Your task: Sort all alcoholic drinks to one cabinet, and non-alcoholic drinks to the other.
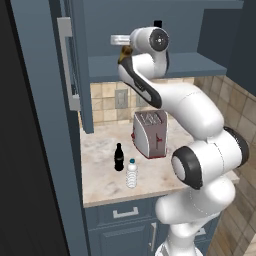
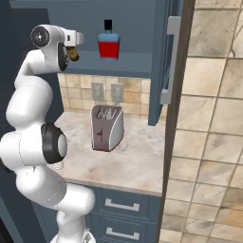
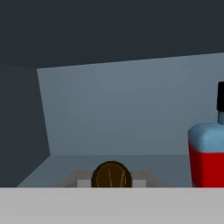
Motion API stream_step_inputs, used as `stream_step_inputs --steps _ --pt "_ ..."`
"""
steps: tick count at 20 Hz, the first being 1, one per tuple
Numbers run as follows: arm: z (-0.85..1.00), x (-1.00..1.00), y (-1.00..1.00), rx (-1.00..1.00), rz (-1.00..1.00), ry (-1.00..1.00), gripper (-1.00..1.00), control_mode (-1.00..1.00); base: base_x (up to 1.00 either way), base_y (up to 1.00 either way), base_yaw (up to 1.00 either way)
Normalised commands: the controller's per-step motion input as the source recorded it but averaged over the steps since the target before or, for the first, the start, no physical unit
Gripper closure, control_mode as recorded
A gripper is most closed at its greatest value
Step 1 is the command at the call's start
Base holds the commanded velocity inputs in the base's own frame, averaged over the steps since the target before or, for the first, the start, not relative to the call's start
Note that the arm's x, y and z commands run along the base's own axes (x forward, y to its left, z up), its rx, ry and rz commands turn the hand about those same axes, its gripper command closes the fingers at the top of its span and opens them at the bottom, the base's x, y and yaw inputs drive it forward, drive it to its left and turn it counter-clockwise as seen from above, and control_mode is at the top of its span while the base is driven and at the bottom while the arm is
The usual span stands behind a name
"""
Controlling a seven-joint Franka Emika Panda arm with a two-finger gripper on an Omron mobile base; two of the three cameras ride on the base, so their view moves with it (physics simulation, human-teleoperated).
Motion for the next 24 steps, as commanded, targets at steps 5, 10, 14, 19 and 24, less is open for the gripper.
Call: stream_step_inputs --steps 5,10,14,19,24 --pt "-0.15 0.18 0.07 0.00 0.00 0.00 1.00 -1.00 0.00 0.00 0.00" --pt "-0.09 0.24 0.12 0.00 0.00 0.00 -1.00 -1.00 0.00 0.00 0.00" --pt "-0.02 0.19 0.00 0.00 0.00 0.00 -1.00 -1.00 0.00 0.00 0.00" --pt "0.00 0.21 0.00 0.00 0.00 0.00 -1.00 -1.00 0.00 0.00 0.00" --pt "-0.03 0.24 0.00 0.00 0.00 0.00 -1.00 -1.00 0.00 0.00 0.00"
